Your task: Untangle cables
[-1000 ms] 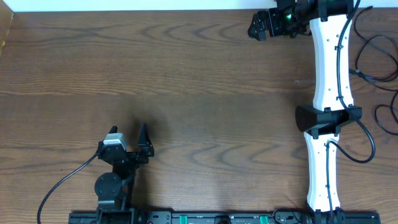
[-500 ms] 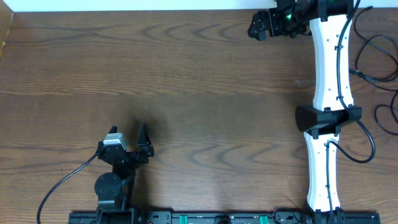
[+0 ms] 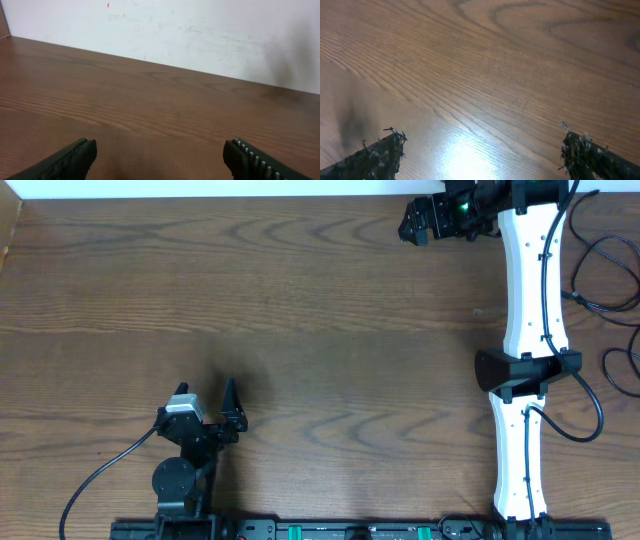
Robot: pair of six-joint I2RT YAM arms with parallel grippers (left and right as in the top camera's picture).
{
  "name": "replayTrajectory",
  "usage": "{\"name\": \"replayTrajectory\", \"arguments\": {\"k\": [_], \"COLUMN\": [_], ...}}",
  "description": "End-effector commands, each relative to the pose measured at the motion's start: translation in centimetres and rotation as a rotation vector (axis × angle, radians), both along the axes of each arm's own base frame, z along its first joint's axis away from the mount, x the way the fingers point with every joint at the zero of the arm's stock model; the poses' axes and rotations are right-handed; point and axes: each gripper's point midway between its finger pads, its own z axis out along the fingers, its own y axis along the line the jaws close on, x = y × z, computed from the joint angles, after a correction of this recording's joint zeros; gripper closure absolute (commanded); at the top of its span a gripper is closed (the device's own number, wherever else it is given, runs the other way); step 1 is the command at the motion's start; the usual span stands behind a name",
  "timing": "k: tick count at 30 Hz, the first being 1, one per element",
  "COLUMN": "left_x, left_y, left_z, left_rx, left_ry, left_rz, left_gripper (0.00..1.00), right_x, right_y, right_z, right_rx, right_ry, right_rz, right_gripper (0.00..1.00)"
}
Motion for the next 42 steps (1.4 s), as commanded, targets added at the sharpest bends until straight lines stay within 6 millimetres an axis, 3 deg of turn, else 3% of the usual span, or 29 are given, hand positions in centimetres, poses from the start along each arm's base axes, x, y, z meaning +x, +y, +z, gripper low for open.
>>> {"name": "replayTrajectory", "arguments": {"k": [1, 12, 15, 17, 18, 19, 20, 26, 31, 35, 37, 42], "left_x": [-0.1, -0.1, -0.1, -0.1, -0.1, -0.1, -0.1, -0.1, -0.1, -0.1, -0.1, -0.1], "left_y": [0.0, 0.0, 0.0, 0.0, 0.0, 0.0, 0.0, 0.0, 0.0, 0.0, 0.0, 0.0], "left_z": [-1.6, -1.6, -1.6, -1.6, -1.6, -1.6, -1.6, -1.6, -1.6, -1.6, -1.6, -1.6], "left_rx": [-0.003, -0.003, -0.003, -0.003, -0.003, -0.003, -0.003, -0.003, -0.003, -0.003, -0.003, -0.003], "left_ry": [0.049, 0.049, 0.049, 0.049, 0.049, 0.049, 0.049, 0.049, 0.049, 0.049, 0.049, 0.049], "left_rz": [-0.001, -0.002, -0.002, -0.002, -0.002, -0.002, -0.001, -0.002, -0.002, -0.001, -0.002, -0.002], "left_gripper": [0.14, 0.14, 0.14, 0.14, 0.14, 0.14, 0.14, 0.14, 0.14, 0.14, 0.14, 0.14], "right_x": [-0.5, -0.5, -0.2, -0.1, 0.0, 0.1, 0.2, 0.0, 2.6, 2.2, 1.6, -1.0], "right_y": [0.1, 0.1, -0.8, -1.2, -1.7, -2.0, -2.5, -1.1, 1.2, 1.5, 1.4, 0.2], "right_z": [2.1, 2.1, 1.9, 1.7, 1.6, 1.5, 1.4, 2.1, 6.0, 7.5, 7.5, 4.5], "right_rx": [0.002, 0.002, -0.041, -0.065, -0.088, -0.11, -0.134, -0.042, 0.037, 0.042, 0.042, 0.006], "right_ry": [-0.052, -0.051, -0.06, -0.063, -0.066, -0.07, -0.072, -0.066, -0.24, -0.288, -0.293, -0.269], "right_rz": [0.013, 0.013, -0.007, -0.02, -0.032, -0.04, -0.053, -0.032, -0.011, -0.005, -0.005, -0.028], "right_gripper": [0.01, 0.01, 0.01, 0.06, 0.17, 0.19, 0.01, 0.01, 0.01, 0.01, 0.01, 0.01]}}
